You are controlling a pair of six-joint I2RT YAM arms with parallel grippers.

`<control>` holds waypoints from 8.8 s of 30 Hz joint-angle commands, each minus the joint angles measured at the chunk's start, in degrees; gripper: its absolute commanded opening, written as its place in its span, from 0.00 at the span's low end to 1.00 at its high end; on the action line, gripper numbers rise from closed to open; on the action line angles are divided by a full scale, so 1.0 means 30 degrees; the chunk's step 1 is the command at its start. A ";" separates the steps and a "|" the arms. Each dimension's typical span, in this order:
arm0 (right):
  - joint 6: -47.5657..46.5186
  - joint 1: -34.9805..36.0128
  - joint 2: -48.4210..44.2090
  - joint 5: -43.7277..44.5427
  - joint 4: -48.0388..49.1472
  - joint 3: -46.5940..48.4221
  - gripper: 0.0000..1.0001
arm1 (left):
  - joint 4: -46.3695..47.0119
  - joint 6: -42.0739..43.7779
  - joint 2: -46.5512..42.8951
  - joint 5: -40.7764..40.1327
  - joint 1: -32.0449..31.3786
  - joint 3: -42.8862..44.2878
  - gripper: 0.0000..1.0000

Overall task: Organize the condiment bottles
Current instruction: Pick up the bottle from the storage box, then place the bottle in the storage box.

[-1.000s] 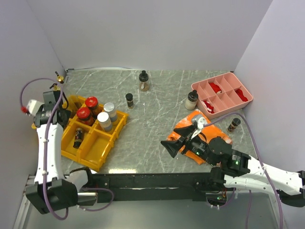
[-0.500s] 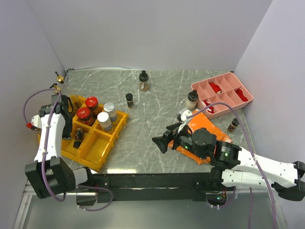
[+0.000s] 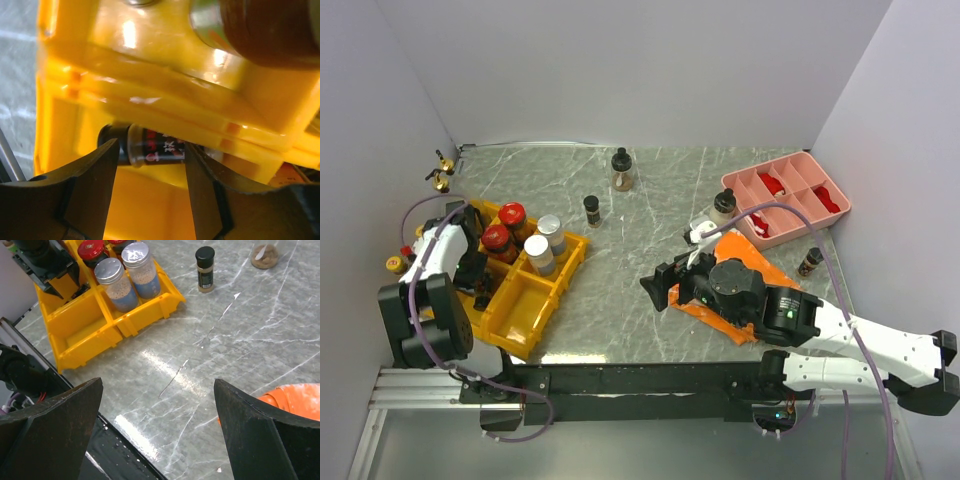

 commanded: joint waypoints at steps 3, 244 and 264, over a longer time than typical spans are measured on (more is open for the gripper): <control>-0.0512 -0.0079 -0.0136 0.0107 0.0926 -0.0063 1.00 | 0.3445 0.5439 -0.1478 0.0885 -0.0036 -0.0224 0.59; 2.2661 -0.7491 1.8291 -1.7734 2.9198 0.8023 0.64 | 2.3638 1.3159 -1.7977 2.2714 -0.1560 -0.4212 0.16; 1.4648 -0.9158 1.1767 -1.9813 1.9202 0.1666 1.00 | 0.3081 1.9103 -1.3381 1.1093 -0.1531 0.5888 0.01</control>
